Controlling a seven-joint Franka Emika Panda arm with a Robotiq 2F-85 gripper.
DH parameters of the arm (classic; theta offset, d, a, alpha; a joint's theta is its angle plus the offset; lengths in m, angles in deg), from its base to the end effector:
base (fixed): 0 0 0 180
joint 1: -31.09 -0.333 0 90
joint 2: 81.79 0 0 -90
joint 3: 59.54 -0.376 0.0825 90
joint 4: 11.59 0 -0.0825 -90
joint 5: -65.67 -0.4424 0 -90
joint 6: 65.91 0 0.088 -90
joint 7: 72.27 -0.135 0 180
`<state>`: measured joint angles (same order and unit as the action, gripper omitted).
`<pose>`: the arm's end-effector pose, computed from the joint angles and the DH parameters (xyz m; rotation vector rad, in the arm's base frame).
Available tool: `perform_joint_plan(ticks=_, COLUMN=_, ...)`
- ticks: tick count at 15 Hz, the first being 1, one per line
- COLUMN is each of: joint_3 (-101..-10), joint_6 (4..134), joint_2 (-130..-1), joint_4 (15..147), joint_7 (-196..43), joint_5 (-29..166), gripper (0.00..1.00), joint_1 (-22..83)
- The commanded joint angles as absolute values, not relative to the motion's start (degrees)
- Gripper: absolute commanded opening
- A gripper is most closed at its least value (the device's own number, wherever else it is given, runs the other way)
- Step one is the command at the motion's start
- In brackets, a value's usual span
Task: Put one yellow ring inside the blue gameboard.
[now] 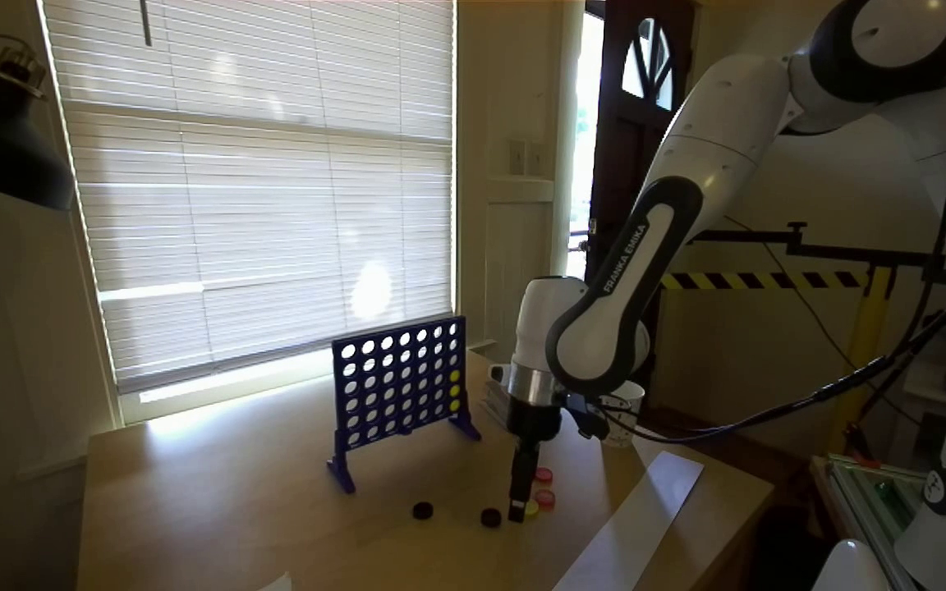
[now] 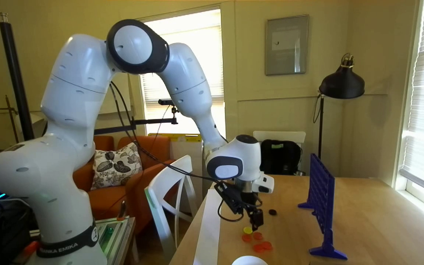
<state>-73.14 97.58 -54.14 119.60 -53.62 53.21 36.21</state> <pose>0.5784 0.0838 0.1241 -2.9466 -0.3495 -0.1471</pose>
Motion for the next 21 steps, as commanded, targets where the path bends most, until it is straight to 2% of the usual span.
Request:
perform_joint_plan(ticks=1, joint_3=-72.24, joint_6=96.9, joint_2=-53.11, joint_4=118.52, joint_7=-55.61, joint_5=55.97, gripper=1.0, joint_1=35.34)
perform_joint_plan(ticks=21, joint_3=-71.61, joint_6=97.15, joint_2=-53.2, joint_4=118.95, joint_7=-55.76, joint_5=56.16, gripper=1.0, joint_1=36.6)
